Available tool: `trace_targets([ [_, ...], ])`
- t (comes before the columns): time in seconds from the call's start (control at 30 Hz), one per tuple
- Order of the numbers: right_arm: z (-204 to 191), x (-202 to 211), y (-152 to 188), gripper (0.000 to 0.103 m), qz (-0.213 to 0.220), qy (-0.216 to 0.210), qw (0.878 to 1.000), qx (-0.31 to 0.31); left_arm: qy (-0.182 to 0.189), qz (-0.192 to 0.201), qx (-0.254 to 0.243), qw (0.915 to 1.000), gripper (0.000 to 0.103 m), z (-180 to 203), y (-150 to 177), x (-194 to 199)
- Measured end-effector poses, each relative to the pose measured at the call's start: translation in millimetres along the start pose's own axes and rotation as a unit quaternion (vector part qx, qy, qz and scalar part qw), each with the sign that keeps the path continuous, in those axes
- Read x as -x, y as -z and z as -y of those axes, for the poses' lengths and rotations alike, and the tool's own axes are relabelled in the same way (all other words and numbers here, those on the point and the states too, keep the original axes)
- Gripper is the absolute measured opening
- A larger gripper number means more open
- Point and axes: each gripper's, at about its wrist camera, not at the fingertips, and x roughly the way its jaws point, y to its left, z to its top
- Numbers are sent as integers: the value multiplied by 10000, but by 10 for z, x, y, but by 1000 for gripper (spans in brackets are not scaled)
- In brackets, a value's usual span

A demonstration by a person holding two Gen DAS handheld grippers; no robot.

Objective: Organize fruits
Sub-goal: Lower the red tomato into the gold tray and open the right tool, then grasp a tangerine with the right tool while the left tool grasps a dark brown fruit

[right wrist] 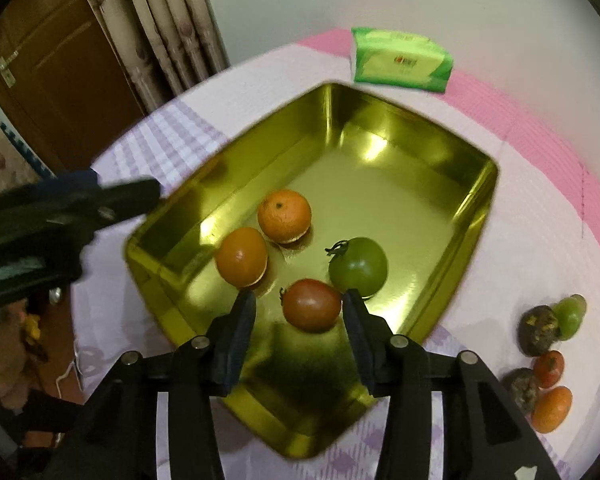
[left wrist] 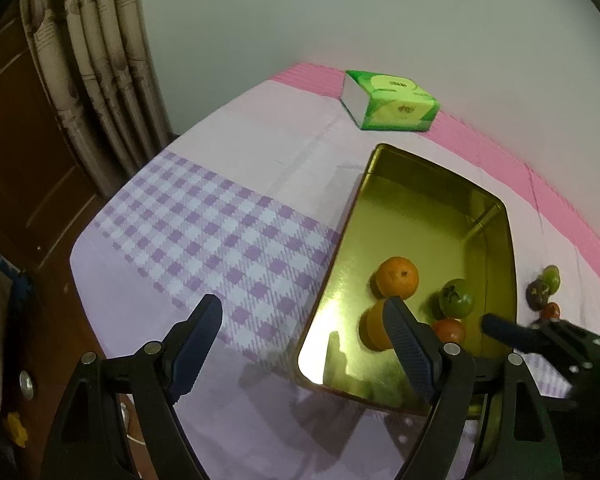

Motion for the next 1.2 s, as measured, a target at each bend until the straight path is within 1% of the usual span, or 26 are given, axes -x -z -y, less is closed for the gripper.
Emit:
trace_targets([
  [0.1,171,309,146,46,336,-105,9992,-206,45,-17,-71,10000,83,42,8,-4],
  [0.17,365,499,302,46,512,67,9979,-398,16,7,-138,9999,83,73,15,4],
  [0.2,525,599,414,46,551,283,9966,-548,11,9,-166,9999,83,86,18,4],
  [0.27,741,698,558,46,539,533,9940,-787,25,-11,-212,9998,83,114,27,-3],
  [0.33,1057,805,773,46,489,823,9883,-1191,54,-71,-266,9996,83,148,37,-28],
  [0.37,1180,835,854,46,466,888,9860,-1336,120,-133,-276,9995,83,163,45,-43],
  [0.47,1428,844,1018,46,388,1144,9808,-1529,212,-190,-326,9991,83,209,65,-63],
  [0.5,1509,821,1081,46,362,1200,9792,-1598,245,-182,-365,9989,83,230,72,-58],
  [0.57,1638,751,1147,46,322,1139,9775,-1745,313,-133,-441,9985,83,293,82,-42],
  [0.63,1735,682,1212,46,306,1111,9763,-1832,413,-131,-537,9976,83,357,98,-18],
  [0.73,1765,570,1203,46,305,1102,9753,-1889,586,-158,-744,9954,83,530,120,37],
  [0.87,1817,483,1206,46,347,1099,9739,-1953,771,-230,-1141,9902,83,869,150,102],
  [0.97,1837,430,1154,46,371,1090,9742,-1939,858,-215,-1458,9853,83,1155,164,146],
  [1.0,1832,414,1141,45,368,1067,9747,-1931,880,-220,-1545,9838,83,1237,169,150],
  [1.07,1814,413,1141,38,401,1075,9764,-1830,940,-231,-1699,9807,83,1415,183,152],
  [1.17,1814,456,1172,38,477,1077,9756,-1853,1072,-282,-1896,9756,83,1680,218,143],
  [1.2,1830,496,1208,38,516,1171,9744,-1849,1101,-287,-1964,9739,83,1761,233,134],
])
